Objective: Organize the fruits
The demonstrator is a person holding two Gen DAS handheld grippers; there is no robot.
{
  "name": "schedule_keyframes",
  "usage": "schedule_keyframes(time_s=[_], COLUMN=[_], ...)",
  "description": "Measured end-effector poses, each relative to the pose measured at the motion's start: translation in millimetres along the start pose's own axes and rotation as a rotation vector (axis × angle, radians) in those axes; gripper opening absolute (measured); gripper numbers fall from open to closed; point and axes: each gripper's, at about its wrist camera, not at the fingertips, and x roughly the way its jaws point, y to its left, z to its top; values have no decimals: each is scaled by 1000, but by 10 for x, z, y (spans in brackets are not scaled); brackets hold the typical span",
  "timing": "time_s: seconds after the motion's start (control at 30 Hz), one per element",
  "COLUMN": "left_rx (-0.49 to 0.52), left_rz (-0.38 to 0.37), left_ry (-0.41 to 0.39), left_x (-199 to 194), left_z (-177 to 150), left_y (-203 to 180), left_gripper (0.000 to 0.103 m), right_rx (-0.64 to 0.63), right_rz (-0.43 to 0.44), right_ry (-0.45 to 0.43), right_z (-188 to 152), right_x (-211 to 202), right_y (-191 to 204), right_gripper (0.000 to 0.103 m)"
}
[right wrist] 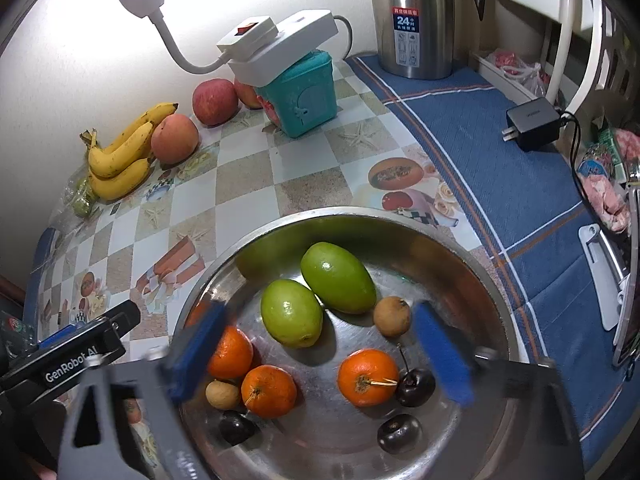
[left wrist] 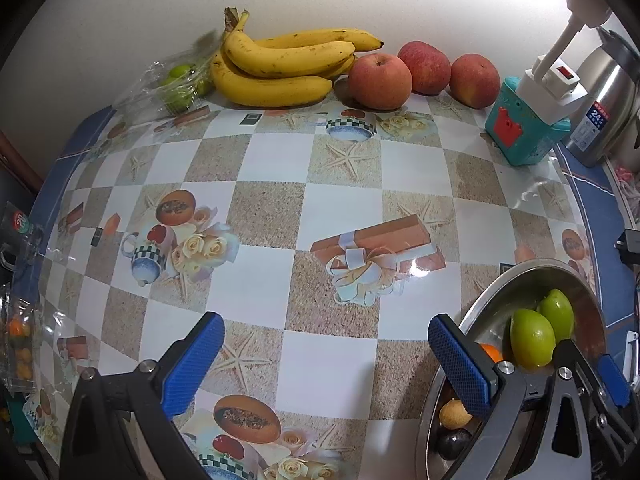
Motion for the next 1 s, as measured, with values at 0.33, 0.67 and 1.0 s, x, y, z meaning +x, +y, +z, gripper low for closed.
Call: schedule_keyframes(time_s=[0.33, 0.67, 1.0], left_rx=[25, 18, -18], left_rz=[-15, 87, 105], left_ry=[-16, -55, 28], left_x=[-132, -401, -538], left_z=[-97, -372, -769], left_y=[58, 327, 599], left_gripper=[103, 101, 101], right_rx=[-25, -37, -99], right_rz=[-8, -4, -13], right_ry=[-13, -35, -26], right_z=[-68, -232, -643], right_x=[-93, -337, -573], right_y=[78, 197, 302], right_gripper=[101, 101, 101])
